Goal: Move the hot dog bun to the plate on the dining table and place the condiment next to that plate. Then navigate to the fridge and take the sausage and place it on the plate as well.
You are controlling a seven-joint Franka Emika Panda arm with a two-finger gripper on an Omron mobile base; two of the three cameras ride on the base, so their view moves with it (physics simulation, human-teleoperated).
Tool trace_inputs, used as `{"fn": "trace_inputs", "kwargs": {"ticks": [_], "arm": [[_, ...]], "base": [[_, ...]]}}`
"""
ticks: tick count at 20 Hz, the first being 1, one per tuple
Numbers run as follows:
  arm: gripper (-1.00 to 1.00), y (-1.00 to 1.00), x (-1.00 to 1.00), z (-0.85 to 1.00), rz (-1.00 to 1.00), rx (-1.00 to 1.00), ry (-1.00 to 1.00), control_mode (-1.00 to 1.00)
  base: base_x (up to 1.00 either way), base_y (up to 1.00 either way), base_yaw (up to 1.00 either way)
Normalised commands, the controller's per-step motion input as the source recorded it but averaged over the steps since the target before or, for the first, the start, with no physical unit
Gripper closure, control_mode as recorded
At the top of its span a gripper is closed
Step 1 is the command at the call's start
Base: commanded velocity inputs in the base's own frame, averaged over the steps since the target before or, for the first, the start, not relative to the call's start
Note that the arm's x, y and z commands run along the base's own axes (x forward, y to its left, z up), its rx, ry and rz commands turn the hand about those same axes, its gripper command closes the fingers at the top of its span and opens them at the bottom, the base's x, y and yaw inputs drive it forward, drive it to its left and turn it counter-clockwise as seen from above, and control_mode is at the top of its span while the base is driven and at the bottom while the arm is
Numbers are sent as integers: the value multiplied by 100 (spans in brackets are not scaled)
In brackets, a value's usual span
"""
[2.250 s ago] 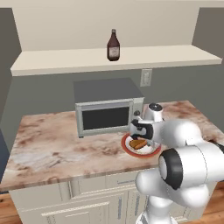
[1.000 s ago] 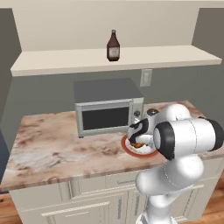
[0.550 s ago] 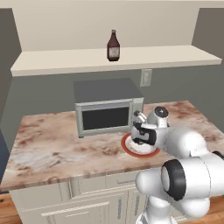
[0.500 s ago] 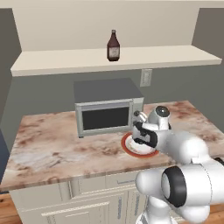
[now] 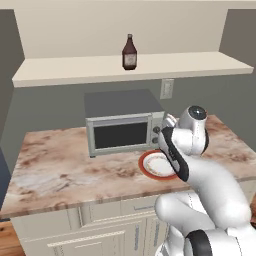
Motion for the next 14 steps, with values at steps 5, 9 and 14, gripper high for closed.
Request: {"fn": "trace_inputs", "kwargs": {"ticks": [5,9,14], "arm": [[100,-27,-44,27,-4,0,5,-100],[100,-6,-16,63,-10,-3,1,-100],[100,1,-32,54,-7,-8,-11,-100]], "base": [[0,0,0],[0,0,0],[0,0,0]]}}
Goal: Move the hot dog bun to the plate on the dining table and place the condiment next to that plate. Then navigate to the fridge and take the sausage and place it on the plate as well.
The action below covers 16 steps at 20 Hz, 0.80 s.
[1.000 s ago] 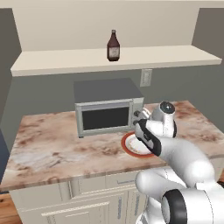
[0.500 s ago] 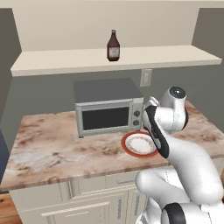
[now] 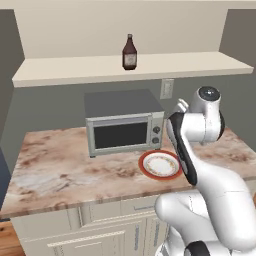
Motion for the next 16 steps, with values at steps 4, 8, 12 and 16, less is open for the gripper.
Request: {"fn": "trace_inputs", "kwargs": {"ticks": [4,8,12,16], "arm": [[100,11,-23,3,-1,-2,-1,-100],[100,9,-26,-4,0,0,-5,-100],[100,2,-17,0,-2,0,-8,100],[100,0,0,0,0,0,0,100]], "base": [[0,0,0],[0,0,0],[-52,12,-21],[-51,13,-58]]}}
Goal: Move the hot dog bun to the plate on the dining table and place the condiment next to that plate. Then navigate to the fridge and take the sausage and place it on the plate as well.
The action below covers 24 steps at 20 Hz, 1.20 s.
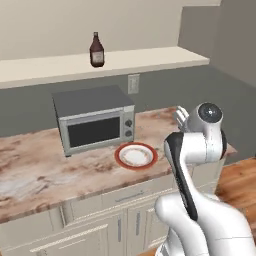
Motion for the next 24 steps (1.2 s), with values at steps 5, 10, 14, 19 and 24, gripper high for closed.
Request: {"fn": "trace_inputs", "kwargs": {"ticks": [5,10,14,19,24], "arm": [[100,0,0,0,0,0,0,100],[100,0,0,0,0,0,0,100],[100,0,0,0,0,0,0,100],[100,0,0,0,0,0,0,100],[100,0,0,0,0,0,0,100]], "base": [[-28,6,-81],[-7,9,-92],[-6,2,-96],[-12,1,-96],[-11,0,-95]]}}
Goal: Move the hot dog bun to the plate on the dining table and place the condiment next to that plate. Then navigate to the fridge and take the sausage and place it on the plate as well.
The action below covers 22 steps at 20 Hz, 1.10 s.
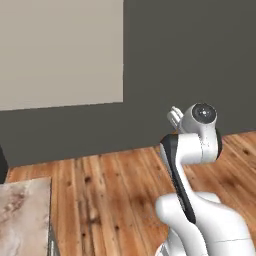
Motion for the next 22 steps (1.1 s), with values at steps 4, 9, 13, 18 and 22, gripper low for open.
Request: {"fn": "trace_inputs", "kwargs": {"ticks": [4,9,13,18,22], "arm": [[100,0,0,0,0,0,0,100],[100,0,0,0,0,0,0,100],[100,0,0,0,0,0,0,100],[100,0,0,0,0,0,0,100],[100,0,0,0,0,0,0,100]], "base": [[-5,0,-95],[0,1,-94],[0,1,-89],[6,-1,-81],[25,0,-63]]}}
